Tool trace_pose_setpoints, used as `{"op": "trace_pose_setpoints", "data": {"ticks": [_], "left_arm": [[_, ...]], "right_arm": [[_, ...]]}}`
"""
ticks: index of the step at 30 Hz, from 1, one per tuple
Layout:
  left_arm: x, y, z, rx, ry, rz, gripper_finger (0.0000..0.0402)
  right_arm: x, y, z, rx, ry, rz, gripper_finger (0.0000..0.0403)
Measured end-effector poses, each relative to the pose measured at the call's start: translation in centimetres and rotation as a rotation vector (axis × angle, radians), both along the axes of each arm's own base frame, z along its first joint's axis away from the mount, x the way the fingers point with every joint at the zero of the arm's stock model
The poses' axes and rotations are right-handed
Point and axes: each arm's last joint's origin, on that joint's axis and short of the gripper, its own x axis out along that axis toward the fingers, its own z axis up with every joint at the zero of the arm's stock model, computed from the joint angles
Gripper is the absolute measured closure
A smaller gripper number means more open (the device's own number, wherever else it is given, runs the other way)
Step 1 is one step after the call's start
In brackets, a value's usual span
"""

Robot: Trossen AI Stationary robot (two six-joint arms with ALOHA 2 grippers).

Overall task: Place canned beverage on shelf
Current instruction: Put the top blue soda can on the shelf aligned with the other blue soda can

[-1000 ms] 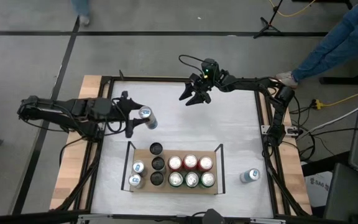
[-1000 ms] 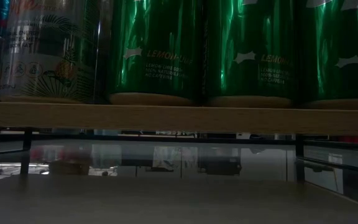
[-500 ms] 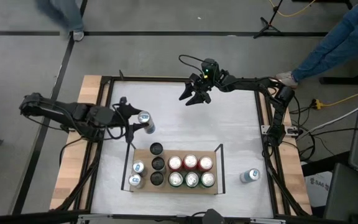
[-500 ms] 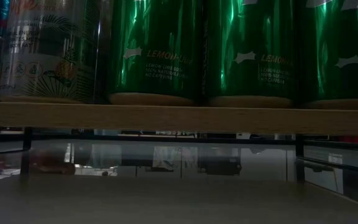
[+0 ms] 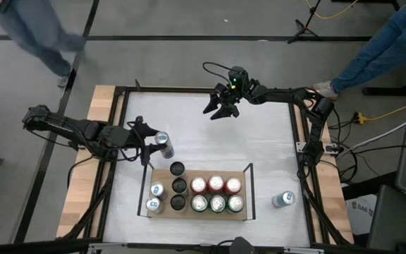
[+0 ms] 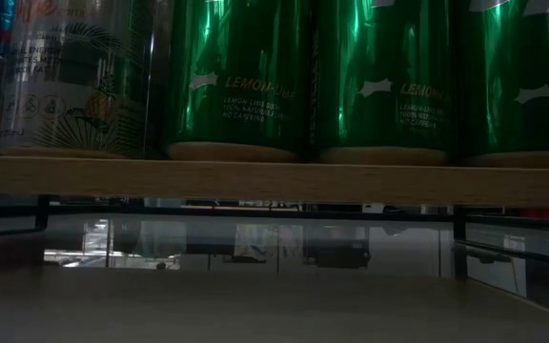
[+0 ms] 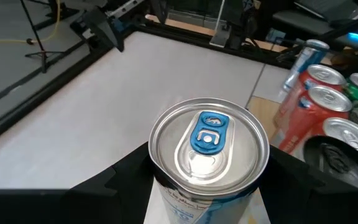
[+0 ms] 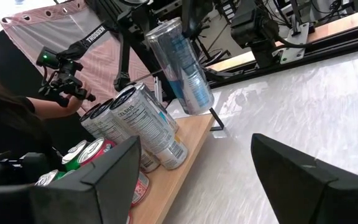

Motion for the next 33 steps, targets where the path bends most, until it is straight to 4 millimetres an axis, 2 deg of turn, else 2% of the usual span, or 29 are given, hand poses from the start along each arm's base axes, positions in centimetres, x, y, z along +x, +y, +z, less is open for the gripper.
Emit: {"op": "trace_pose_setpoints", "data": {"ticks": [21,33], "left_arm": [[-1.4,-2.7,-0.5,-0.098,-0.01,-0.023,0.0173],[-1.3,-6.0,-1.8,-0.097,0.006,-0.025,0.0173]], "right_arm": [[0.0,0.0,0.0,0.0,0.0,0.0,0.0109],[0.3,0.4,0.0,-0.002,0.001,0.005,0.0109]]}}
